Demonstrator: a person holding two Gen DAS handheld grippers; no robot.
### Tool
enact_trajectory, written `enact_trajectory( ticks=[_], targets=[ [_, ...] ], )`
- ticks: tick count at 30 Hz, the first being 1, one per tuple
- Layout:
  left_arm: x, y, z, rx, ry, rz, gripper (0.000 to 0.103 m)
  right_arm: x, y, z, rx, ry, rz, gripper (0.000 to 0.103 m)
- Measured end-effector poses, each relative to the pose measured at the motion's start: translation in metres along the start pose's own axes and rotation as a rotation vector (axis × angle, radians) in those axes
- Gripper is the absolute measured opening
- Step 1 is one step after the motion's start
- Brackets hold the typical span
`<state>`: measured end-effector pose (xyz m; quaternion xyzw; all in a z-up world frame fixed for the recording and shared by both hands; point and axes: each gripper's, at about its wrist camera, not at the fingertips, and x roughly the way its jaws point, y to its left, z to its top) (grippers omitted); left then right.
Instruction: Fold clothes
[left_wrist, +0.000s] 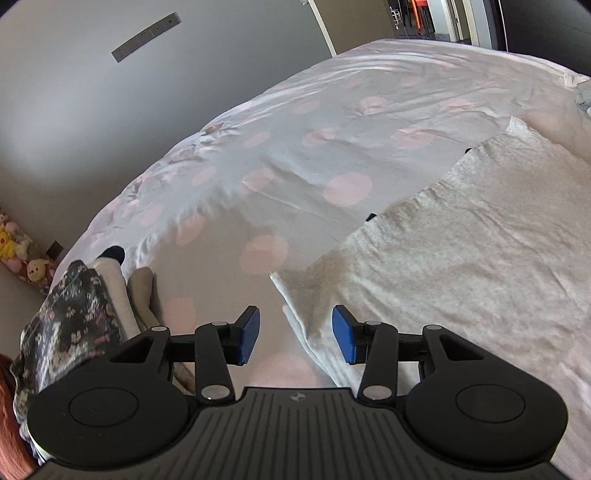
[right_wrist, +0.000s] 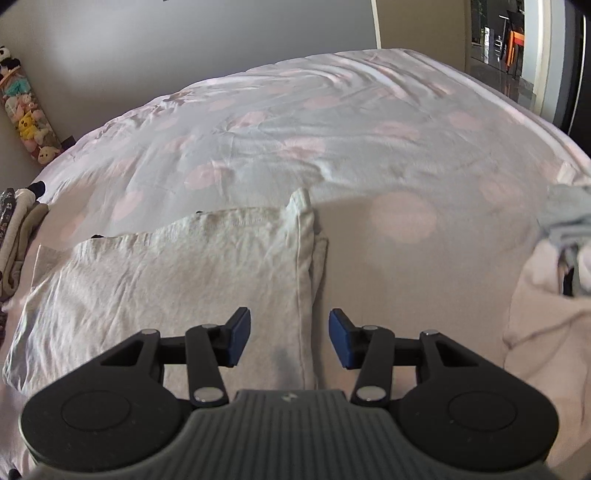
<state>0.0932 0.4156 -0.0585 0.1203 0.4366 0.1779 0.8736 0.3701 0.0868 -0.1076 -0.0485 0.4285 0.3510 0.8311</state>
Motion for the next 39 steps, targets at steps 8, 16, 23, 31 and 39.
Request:
enact_trajectory(
  ticks=[8, 16, 23, 31, 39],
  targets=[
    [-0.033, -0.022, -0.063, -0.174, 0.013, -0.062, 0.042, -0.026, -0.025, -0.045, 0.138, 0.005, 0.008, 0.050],
    [-0.034, -0.033, -0.111, -0.280, -0.003, -0.114, 0.042, -0.031, -0.030, -0.064, 0.123, 0.036, 0.061, 0.049],
    [-0.026, -0.055, -0.134, -0.244, 0.026, -0.093, 0.042, -0.015, 0.000, -0.067, -0.065, 0.096, -0.033, 0.040],
    [-0.012, -0.054, -0.122, -0.247, 0.076, -0.083, 0.007, -0.009, 0.006, -0.071, -0.133, 0.125, -0.123, 0.009],
    [-0.010, -0.040, -0.133, -0.266, 0.136, -0.075, 0.006, -0.005, -0.016, -0.071, -0.026, 0.169, -0.171, 0.000]
  ],
)
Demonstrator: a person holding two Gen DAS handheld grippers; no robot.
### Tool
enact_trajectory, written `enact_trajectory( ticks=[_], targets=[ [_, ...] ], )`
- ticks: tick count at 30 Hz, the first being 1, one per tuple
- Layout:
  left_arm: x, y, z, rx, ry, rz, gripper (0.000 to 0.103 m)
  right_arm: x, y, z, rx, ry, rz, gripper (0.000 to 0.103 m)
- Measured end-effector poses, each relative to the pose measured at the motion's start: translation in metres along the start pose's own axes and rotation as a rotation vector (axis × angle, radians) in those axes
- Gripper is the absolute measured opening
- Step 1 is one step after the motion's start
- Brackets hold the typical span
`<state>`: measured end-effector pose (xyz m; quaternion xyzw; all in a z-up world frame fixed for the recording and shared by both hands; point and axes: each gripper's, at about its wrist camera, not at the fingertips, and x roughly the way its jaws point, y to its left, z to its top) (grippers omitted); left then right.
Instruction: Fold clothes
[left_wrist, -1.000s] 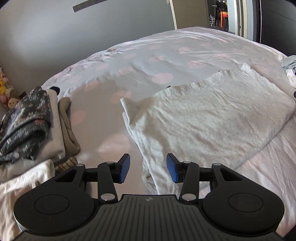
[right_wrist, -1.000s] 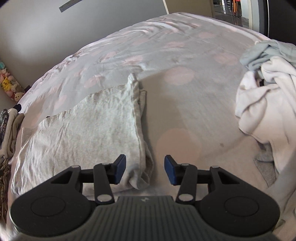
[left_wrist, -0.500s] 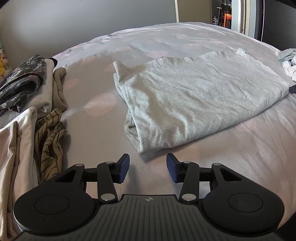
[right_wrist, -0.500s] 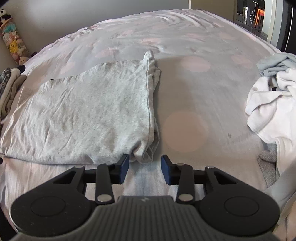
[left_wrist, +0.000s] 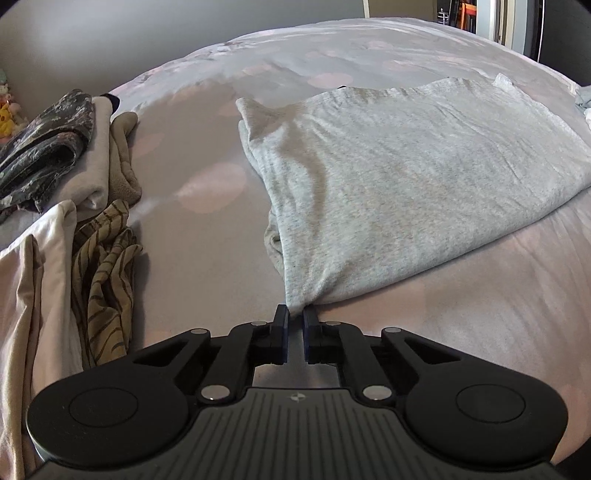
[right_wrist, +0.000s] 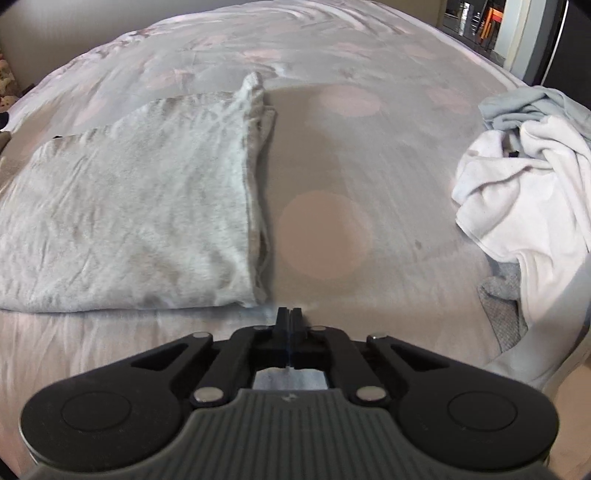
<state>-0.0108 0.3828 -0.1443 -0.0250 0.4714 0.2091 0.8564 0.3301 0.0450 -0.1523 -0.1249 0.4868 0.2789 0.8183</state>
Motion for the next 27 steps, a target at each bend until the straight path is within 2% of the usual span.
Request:
enact_trajectory(
  ticks=[1, 5, 7, 9, 10, 11, 12, 14, 15, 17, 22, 27],
  targets=[
    [0.000, 0.003, -0.001, -0.007, 0.011, 0.012, 0.000, 0.000, -0.004, 0.001, 0.026, 0.004, 0.016, 0.000],
    [-0.003, 0.014, -0.008, -0.047, 0.042, 0.033, 0.000, 0.000, -0.015, 0.000, 0.095, 0.007, 0.032, 0.000],
    [-0.008, 0.017, -0.012, -0.061, 0.037, 0.031, 0.000, -0.004, -0.018, 0.000, 0.120, -0.016, 0.030, 0.001],
    [-0.014, 0.021, -0.014, -0.106, 0.021, 0.034, 0.000, -0.011, -0.021, 0.000, 0.149, -0.065, 0.028, 0.006],
    [-0.017, 0.024, -0.014, -0.137, 0.007, 0.029, 0.002, -0.015, -0.023, 0.000, 0.168, -0.095, 0.039, 0.006],
    [-0.019, 0.027, -0.014, -0.171, -0.009, 0.017, 0.010, -0.020, -0.027, 0.001, 0.191, -0.131, 0.066, 0.008],
    [-0.022, 0.029, -0.013, -0.205, -0.028, 0.006, 0.014, -0.024, -0.030, 0.001, 0.213, -0.160, 0.093, 0.012],
    [-0.025, 0.032, -0.008, -0.265, -0.072, -0.012, 0.030, -0.027, -0.035, 0.001, 0.254, -0.199, 0.148, 0.043],
    [-0.025, 0.032, -0.005, -0.282, -0.091, -0.021, 0.032, -0.027, -0.037, 0.001, 0.274, -0.212, 0.175, 0.042],
    [-0.025, 0.030, 0.002, -0.312, -0.121, -0.037, 0.043, -0.024, -0.041, 0.003, 0.314, -0.224, 0.227, 0.042],
    [-0.016, 0.024, 0.024, -0.337, -0.154, -0.055, 0.043, -0.012, -0.037, 0.018, 0.324, -0.240, 0.288, 0.042],
    [0.002, 0.021, 0.046, -0.326, -0.145, -0.049, 0.043, 0.008, -0.028, 0.043, 0.285, -0.235, 0.332, 0.048]
  ],
)
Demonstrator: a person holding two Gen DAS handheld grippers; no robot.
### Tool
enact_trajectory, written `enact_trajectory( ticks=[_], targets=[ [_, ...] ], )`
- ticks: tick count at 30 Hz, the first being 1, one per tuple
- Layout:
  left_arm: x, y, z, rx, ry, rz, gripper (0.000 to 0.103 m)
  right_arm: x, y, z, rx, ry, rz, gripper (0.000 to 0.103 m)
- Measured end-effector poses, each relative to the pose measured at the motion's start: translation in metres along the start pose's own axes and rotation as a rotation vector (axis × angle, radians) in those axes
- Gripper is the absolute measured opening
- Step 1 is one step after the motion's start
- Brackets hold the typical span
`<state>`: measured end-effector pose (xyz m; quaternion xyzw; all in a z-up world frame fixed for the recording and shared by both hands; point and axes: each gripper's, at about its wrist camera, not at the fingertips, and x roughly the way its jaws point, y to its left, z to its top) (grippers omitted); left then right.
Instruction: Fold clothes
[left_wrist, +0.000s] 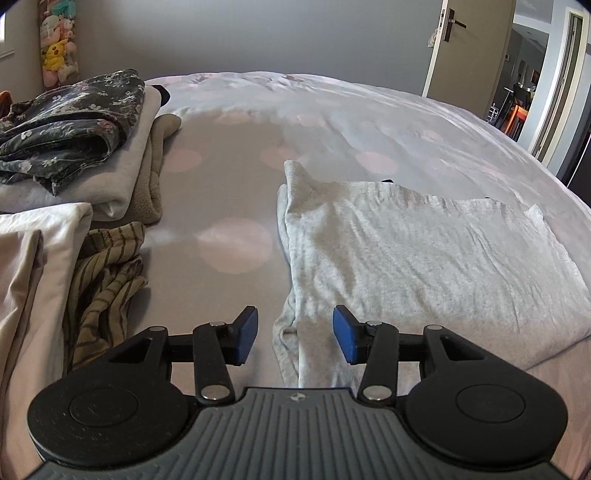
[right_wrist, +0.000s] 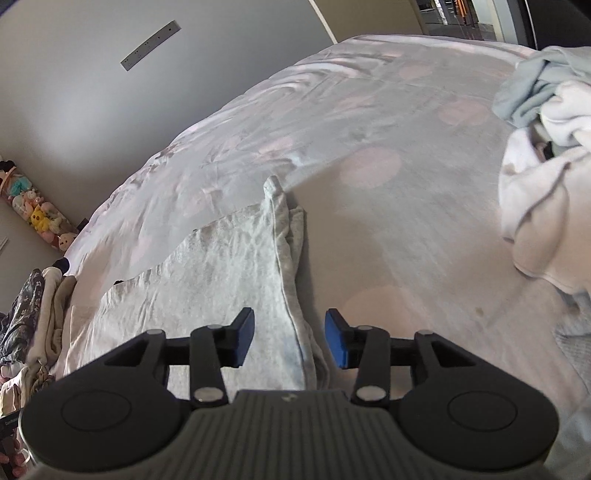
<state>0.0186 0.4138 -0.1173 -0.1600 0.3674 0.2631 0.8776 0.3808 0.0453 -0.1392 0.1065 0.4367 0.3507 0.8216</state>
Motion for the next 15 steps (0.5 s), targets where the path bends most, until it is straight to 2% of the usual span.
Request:
enact_trajectory(
  ticks=[5, 10, 15],
  targets=[
    [0.019, -0.004, 0.011, -0.015, 0.002, -0.008, 0.043, 0.035, -0.001, 0.026, -0.002, 0.015, 0.028, 0.049],
    [0.038, -0.007, 0.016, -0.010, 0.021, -0.019, 0.043, 0.072, -0.009, 0.048, 0.046, 0.090, 0.059, 0.049],
    [0.052, -0.008, 0.013, -0.019, 0.045, -0.030, 0.043, 0.101, -0.019, 0.062, 0.086, 0.158, 0.102, 0.043]
  ],
)
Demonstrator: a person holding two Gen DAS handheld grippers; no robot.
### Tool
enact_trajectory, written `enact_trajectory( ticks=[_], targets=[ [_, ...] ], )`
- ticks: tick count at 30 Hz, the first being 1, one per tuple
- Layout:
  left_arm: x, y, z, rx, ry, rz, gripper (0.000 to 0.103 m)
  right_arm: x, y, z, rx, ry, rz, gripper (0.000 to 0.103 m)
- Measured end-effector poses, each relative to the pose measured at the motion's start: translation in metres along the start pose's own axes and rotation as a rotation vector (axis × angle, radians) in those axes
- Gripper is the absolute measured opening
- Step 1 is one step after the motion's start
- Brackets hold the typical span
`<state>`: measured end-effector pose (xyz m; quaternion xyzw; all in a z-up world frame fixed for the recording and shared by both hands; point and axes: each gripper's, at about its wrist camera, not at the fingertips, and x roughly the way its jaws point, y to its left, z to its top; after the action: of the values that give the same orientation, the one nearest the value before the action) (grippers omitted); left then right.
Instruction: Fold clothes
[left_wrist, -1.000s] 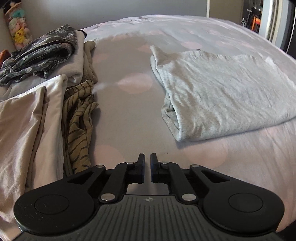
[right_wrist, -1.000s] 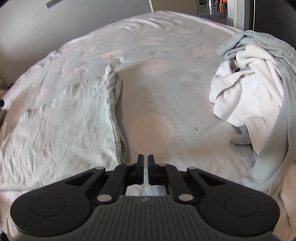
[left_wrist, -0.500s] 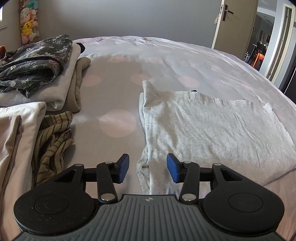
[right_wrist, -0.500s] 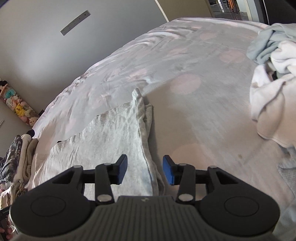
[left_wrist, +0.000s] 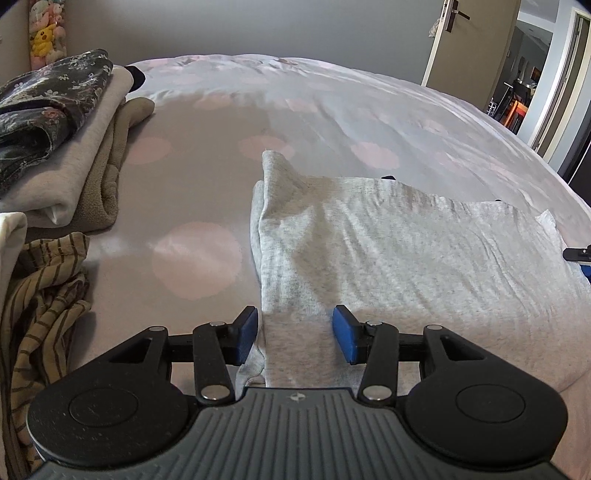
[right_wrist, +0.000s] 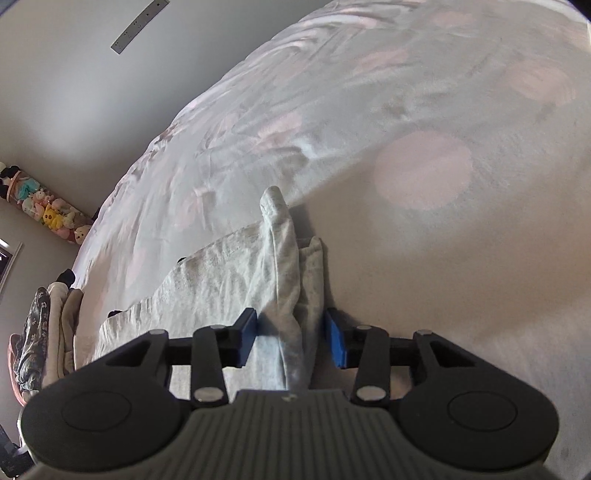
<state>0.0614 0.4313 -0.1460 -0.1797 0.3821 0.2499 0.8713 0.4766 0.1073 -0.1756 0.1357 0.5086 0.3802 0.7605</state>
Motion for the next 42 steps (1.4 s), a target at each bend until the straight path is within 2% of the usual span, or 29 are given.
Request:
enact_trajectory(
  ticks=[4, 8, 14, 22, 28, 34, 42],
  targets=[
    [0.005, 0.004, -0.004, -0.024, 0.000, -0.009, 0.044, 0.012, -0.013, 0.013, 0.047, 0.034, 0.056, 0.034],
    [0.004, 0.005, -0.005, -0.040, -0.007, -0.011, 0.044, 0.015, -0.017, 0.015, 0.061, 0.042, 0.077, 0.016],
    [-0.005, 0.003, -0.001, -0.006, -0.017, 0.000, 0.044, -0.006, 0.012, 0.017, 0.009, 0.019, 0.084, 0.012],
    [-0.031, 0.006, 0.006, 0.016, -0.078, -0.005, 0.044, -0.041, 0.106, 0.019, -0.079, 0.011, 0.101, 0.012],
    [-0.049, 0.010, 0.003, 0.052, -0.102, -0.016, 0.044, -0.042, 0.191, 0.007, -0.136, 0.026, 0.136, 0.012],
    [-0.061, 0.023, -0.004, 0.033, -0.115, -0.028, 0.044, -0.014, 0.257, -0.014, -0.146, 0.045, 0.148, 0.012],
    [-0.056, 0.042, 0.001, 0.056, -0.080, -0.025, 0.044, 0.053, 0.320, -0.062, -0.179, 0.102, 0.143, 0.011]
  ],
)
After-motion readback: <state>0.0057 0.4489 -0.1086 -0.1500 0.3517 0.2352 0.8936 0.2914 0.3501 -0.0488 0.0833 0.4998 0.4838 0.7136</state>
